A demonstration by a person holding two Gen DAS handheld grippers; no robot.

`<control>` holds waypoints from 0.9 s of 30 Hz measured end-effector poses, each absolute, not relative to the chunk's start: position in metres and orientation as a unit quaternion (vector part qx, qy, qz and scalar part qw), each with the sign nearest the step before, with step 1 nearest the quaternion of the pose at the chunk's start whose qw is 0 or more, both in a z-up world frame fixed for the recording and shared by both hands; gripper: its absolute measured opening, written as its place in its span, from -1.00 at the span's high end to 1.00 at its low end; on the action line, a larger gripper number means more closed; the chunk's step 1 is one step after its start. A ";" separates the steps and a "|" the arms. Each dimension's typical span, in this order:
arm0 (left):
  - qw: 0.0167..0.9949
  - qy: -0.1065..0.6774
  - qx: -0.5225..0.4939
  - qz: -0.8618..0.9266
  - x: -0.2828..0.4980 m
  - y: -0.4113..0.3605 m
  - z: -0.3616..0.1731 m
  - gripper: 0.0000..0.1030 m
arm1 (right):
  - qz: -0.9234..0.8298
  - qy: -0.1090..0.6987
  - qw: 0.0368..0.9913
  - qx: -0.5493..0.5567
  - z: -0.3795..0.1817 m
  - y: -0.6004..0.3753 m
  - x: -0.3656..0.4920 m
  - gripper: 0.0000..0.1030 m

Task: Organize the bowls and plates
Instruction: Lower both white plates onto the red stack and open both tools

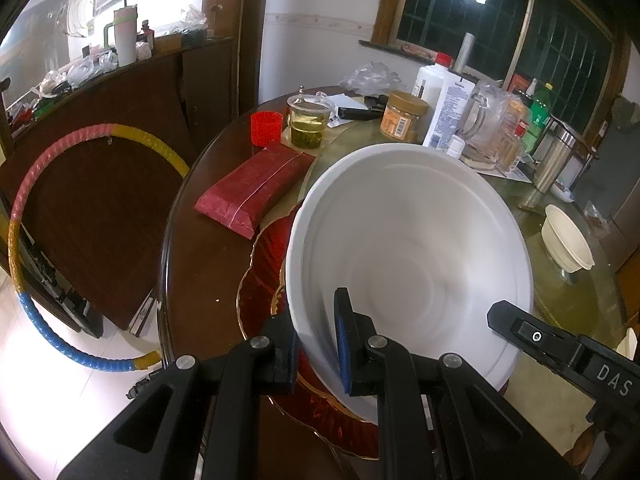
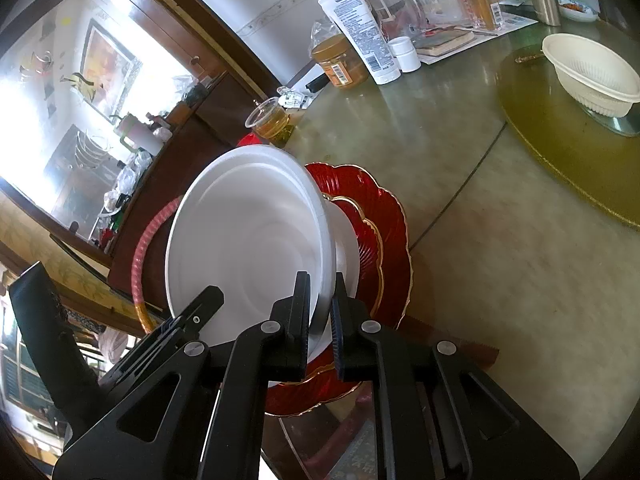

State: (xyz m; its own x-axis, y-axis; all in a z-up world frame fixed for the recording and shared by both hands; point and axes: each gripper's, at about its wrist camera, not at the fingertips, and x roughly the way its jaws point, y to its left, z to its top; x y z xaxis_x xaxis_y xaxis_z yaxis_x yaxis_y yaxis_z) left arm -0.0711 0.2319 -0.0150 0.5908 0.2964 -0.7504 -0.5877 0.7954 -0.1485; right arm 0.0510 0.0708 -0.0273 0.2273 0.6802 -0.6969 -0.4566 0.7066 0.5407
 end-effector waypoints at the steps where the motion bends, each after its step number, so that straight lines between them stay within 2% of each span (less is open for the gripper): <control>1: 0.871 0.374 -0.194 0.255 -0.071 0.232 -0.015 0.71 | 0.367 0.502 0.775 0.111 -0.027 0.071 0.051 0.82; 13: 0.870 0.369 -0.206 0.254 -0.075 0.234 -0.014 0.68 | 0.359 0.497 0.783 0.103 -0.021 0.070 0.047 0.76; 15: 0.869 0.368 -0.211 0.255 -0.076 0.236 -0.014 0.49 | 0.357 0.497 0.784 0.104 -0.021 0.069 0.047 0.61; 16: 0.869 0.366 -0.213 0.257 -0.077 0.236 -0.013 0.28 | 0.357 0.498 0.783 0.106 -0.021 0.069 0.048 0.46; 17: 0.870 0.363 -0.214 0.258 -0.077 0.236 -0.012 0.12 | 0.358 0.498 0.782 0.107 -0.021 0.068 0.048 0.38; 19: 0.872 0.351 -0.217 0.263 -0.080 0.237 -0.008 -0.05 | 0.358 0.496 0.784 0.105 -0.019 0.068 0.048 0.15; 21: 0.874 0.344 -0.221 0.263 -0.082 0.238 -0.006 -0.17 | 0.353 0.493 0.789 0.102 -0.017 0.067 0.048 0.06; 27: 0.875 0.318 -0.240 0.275 -0.091 0.246 0.001 -0.44 | 0.335 0.488 0.798 0.113 -0.013 0.055 0.050 0.05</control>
State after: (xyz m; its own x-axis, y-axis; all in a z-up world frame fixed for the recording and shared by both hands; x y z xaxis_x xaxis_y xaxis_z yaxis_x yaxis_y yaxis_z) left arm -0.0907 0.2457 0.0006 0.6459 0.3294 -0.6887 -0.6345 0.7334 -0.2442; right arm 0.0496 0.0550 -0.0127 0.3003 0.6445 -0.7032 -0.4244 0.7505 0.5066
